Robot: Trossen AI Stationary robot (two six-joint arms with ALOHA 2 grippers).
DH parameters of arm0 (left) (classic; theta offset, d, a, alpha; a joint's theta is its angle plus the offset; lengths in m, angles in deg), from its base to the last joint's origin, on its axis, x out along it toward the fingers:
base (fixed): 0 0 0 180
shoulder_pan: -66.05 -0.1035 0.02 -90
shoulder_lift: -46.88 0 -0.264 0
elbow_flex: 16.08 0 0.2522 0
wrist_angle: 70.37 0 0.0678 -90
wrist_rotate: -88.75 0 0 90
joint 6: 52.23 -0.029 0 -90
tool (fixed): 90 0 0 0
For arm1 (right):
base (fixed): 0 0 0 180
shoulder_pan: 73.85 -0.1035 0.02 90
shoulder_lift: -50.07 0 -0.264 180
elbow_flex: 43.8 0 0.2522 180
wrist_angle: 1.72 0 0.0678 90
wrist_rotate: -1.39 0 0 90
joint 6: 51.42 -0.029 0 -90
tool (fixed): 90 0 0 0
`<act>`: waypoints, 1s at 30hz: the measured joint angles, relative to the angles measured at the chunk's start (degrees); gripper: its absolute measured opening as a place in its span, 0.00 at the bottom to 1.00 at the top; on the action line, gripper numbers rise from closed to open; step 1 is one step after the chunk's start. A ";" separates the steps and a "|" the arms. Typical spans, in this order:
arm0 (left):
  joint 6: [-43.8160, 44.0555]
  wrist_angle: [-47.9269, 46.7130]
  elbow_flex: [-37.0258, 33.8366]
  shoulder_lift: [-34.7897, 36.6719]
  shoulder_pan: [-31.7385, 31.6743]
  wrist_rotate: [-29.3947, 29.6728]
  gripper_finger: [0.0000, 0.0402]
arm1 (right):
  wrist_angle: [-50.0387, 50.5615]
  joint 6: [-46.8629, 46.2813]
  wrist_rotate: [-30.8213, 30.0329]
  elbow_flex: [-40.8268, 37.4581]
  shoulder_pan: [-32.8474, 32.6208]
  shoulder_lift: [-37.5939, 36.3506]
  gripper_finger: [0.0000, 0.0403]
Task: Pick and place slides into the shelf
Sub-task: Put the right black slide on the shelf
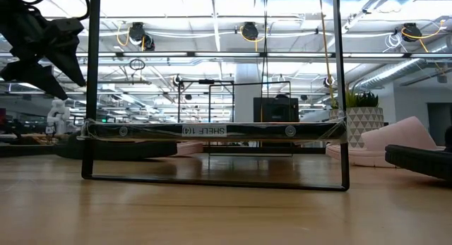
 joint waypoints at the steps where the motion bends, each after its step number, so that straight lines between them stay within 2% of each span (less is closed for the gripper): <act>1: -0.02 0.00 0.00 0.00 0.00 0.00 0.70 | 0.02 -0.30 0.00 0.00 0.26 0.00 0.23; 7: -1.46 0.00 0.00 0.00 0.00 0.13 0.70 | 0.37 -1.61 0.38 0.00 1.01 0.00 0.23; 11: -1.64 -0.01 0.00 0.00 0.00 1.27 0.70 | 1.08 -2.53 4.63 -0.01 1.47 0.00 0.23; 17: -1.64 0.00 0.00 0.00 0.00 1.51 0.70 | 0.98 -2.56 4.52 -0.02 1.90 0.00 0.23; 27: -2.55 0.00 0.00 0.00 0.00 1.87 0.70 | 1.53 -0.74 4.88 -0.02 6.28 0.00 0.23; 30: -2.86 0.00 0.00 0.00 0.00 2.55 0.70 | 2.45 -0.84 7.20 -0.02 7.65 0.00 0.23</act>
